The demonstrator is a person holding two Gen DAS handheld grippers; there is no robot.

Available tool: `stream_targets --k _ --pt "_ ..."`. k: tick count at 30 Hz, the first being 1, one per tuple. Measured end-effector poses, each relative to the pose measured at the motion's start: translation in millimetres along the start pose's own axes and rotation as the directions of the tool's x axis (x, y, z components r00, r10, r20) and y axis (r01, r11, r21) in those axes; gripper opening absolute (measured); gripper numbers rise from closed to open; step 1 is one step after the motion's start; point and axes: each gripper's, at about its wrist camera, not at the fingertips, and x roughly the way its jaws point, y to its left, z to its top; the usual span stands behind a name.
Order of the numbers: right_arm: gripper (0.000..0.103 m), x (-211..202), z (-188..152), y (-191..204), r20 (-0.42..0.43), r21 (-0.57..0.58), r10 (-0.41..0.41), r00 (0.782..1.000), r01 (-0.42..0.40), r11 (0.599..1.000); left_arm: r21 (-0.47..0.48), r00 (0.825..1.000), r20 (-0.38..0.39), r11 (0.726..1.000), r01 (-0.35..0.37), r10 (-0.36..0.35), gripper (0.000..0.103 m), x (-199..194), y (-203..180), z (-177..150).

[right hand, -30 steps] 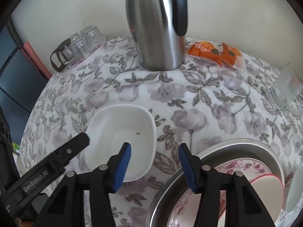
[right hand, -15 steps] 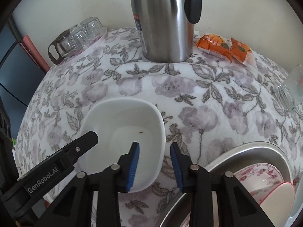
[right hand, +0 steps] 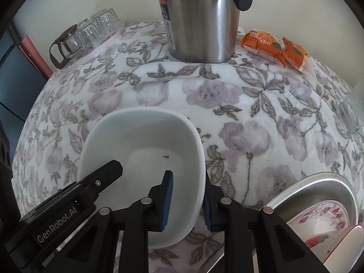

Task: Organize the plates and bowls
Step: 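Close the right tool on the white square bowl's rim, then lift the square bowl with the right tool and carry it over the basin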

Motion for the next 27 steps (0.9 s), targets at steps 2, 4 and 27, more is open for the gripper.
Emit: stream_targets --k 2,4,27 --pt "0.024 1 1 -1 -0.001 0.001 -0.006 1.000 0.006 1.000 -0.005 1.000 -0.002 1.000 0.016 -0.016 0.024 1 1 0" --pt "0.024 1 2 -1 0.000 0.002 -0.005 1.000 0.005 1.000 -0.004 1.000 0.000 1.000 0.028 -0.028 0.020 0 0 0" --pt "0.018 -36 -4 2 0.057 0.007 0.051 0.997 -0.051 0.999 0.030 0.998 0.056 0.999 0.027 -0.028 0.015 -33 -12 2"
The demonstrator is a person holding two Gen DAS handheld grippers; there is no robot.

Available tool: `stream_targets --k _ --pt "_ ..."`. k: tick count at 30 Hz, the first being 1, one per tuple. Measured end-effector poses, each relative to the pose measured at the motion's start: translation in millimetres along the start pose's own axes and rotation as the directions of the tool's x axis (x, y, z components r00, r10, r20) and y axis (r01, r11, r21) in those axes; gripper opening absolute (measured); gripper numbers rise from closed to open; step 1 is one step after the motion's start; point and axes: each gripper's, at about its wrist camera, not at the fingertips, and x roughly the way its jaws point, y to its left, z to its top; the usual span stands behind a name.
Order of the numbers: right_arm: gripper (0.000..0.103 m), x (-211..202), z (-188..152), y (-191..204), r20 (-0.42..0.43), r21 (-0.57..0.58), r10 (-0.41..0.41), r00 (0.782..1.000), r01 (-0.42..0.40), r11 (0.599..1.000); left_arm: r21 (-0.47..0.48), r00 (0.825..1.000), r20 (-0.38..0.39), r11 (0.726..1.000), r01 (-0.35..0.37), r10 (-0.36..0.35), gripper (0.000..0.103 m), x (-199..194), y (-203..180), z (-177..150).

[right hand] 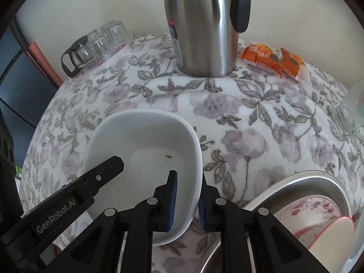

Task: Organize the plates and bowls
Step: 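Lift the square bowl with the right tool and carry it over the basin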

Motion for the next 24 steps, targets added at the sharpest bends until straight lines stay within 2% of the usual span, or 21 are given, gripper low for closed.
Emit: stream_targets --k 15,24 --pt "0.018 -72 -18 -10 0.097 0.035 0.037 0.995 -0.040 0.999 0.093 0.997 0.070 0.996 0.014 -0.020 0.015 -56 -37 -11" --pt "0.018 -110 -35 -25 0.162 0.071 0.046 0.986 -0.059 0.996 0.151 0.994 0.098 0.988 0.021 -0.036 0.015 -81 -63 -28"
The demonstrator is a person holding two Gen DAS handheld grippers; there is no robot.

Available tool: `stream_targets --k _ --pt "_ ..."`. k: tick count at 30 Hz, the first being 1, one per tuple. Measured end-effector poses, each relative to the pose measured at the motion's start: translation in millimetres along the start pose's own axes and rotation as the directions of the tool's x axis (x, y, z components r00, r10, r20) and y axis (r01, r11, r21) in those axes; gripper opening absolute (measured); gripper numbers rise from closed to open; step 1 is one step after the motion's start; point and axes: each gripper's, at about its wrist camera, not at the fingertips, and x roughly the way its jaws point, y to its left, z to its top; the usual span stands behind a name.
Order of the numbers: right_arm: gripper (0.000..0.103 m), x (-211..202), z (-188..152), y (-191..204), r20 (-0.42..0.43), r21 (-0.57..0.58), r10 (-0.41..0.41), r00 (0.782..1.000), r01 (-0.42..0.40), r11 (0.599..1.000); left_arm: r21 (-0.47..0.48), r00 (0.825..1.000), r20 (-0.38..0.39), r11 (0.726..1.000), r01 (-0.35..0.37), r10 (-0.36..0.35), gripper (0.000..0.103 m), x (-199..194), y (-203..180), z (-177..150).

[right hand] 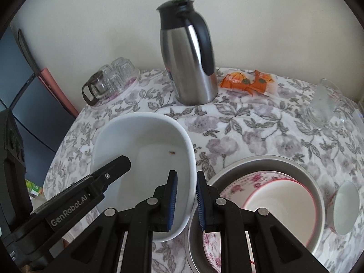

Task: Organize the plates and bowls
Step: 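Lift the square bowl with the right tool and carry it over the basin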

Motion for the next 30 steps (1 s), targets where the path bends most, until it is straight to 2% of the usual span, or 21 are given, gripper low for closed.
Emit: stream_targets --k 15,24,30 --pt "0.018 -42 -22 -50 0.063 0.085 -0.044 0.997 0.039 0.996 0.118 1.000 0.000 0.993 0.022 -0.022 0.015 -12 -64 -23" --pt "0.018 -63 -37 -93 0.112 0.195 -0.052 0.992 0.029 0.980 0.206 0.999 -0.013 0.978 0.042 -0.040 0.015 -11 -106 -38" --pt "0.018 -73 -42 -109 0.122 0.221 -0.076 0.990 0.048 0.974 0.248 0.998 -0.027 0.967 0.053 -0.048 0.015 -7 -128 -47"
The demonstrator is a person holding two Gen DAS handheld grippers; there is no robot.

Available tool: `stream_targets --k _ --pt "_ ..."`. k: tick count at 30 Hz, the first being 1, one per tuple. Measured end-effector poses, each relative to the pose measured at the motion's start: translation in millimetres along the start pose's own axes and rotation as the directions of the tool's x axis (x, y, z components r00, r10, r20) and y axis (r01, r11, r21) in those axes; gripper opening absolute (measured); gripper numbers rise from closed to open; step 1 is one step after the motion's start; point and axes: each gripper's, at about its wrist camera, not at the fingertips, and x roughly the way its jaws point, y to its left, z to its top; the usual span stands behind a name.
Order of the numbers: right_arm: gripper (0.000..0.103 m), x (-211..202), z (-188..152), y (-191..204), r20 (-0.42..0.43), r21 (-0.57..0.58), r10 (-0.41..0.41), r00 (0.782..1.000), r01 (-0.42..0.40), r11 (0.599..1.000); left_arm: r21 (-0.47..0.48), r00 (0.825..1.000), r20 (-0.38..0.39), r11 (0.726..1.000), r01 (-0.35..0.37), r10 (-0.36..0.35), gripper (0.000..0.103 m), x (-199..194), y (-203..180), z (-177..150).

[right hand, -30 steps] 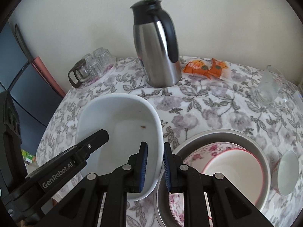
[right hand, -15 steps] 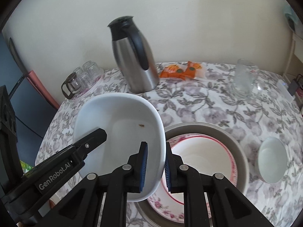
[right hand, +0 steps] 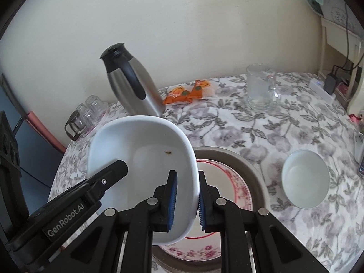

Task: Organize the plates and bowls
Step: 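Lift the square bowl with the right tool and carry it over the basin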

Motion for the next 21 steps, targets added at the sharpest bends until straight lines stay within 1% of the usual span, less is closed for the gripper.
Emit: stream_targets --k 7,12,16,21 --pt "0.018 -8 -4 -17 0.007 0.040 -0.007 1.000 0.007 0.999 0.039 1.000 -0.009 0.999 -0.001 0.002 0.015 4 -19 -5" --pt "0.018 -6 -9 -25 -0.005 0.052 -0.026 1.000 0.027 0.998 0.064 1.000 -0.021 0.998 -0.018 0.019 0.015 7 -30 -11" --pt "0.018 0 -13 -30 -0.028 0.057 -0.030 0.999 0.031 0.998 0.074 0.999 -0.035 0.997 -0.027 0.029 0.015 11 -33 -15" --pt "0.018 11 -16 -34 -0.055 0.063 -0.023 0.998 0.027 0.998 0.064 0.997 -0.064 0.998 -0.031 0.035 0.015 21 -28 -17"
